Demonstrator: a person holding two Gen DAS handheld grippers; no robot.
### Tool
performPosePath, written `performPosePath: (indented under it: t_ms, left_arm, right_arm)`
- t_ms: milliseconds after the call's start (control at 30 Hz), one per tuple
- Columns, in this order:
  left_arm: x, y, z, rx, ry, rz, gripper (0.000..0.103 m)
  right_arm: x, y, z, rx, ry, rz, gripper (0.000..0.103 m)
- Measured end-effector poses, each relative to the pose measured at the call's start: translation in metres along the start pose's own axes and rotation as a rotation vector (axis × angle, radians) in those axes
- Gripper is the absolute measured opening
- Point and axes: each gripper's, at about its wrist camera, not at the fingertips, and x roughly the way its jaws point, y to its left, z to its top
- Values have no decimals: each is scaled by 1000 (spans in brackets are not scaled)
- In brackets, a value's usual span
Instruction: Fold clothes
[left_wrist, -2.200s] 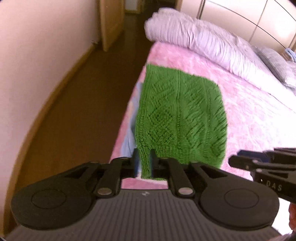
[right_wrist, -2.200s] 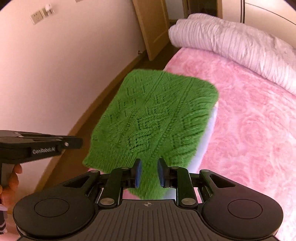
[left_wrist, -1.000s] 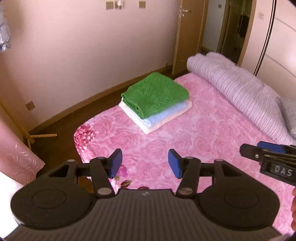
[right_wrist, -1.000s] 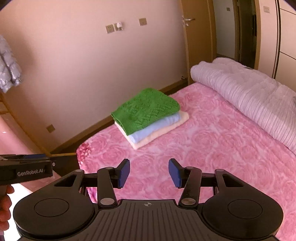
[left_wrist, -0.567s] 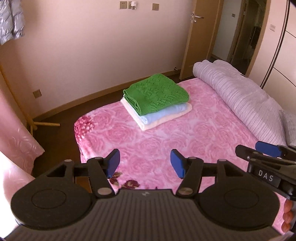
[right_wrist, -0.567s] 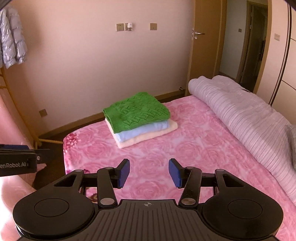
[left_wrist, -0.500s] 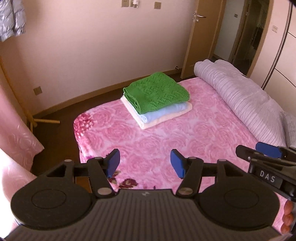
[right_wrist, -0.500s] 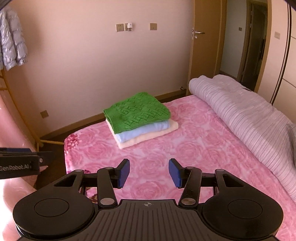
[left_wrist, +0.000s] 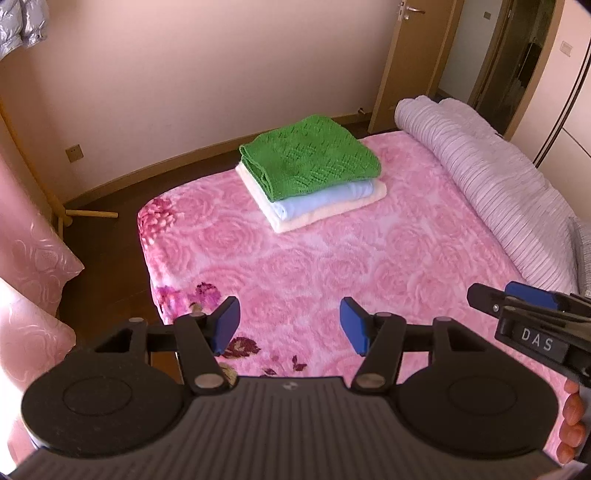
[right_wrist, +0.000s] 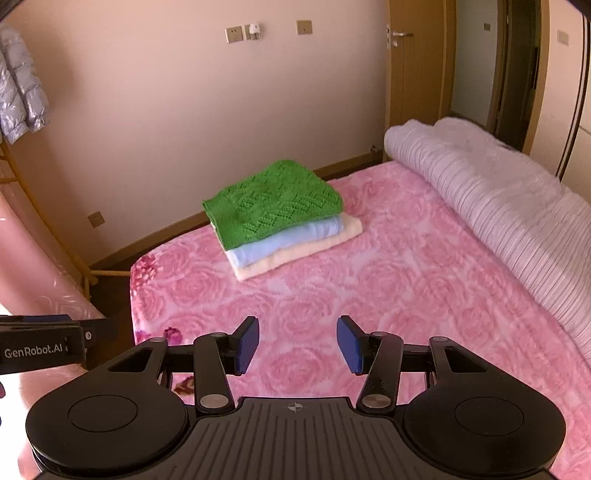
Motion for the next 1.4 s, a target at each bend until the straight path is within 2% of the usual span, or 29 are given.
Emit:
performPosePath:
  t_ms: [733,1033,1400]
  left_arm:
    - [53,-48,34,46,54,-6,56]
    - [64,-51,41,72,35,25,56]
    - [80,-47,52,62,42,22,56]
  right_arm:
    - [50,-56,23,82,98,30,51]
    - [66,-58,38,83,101,44,51]
    - [87,-53,55,63,103,67,51]
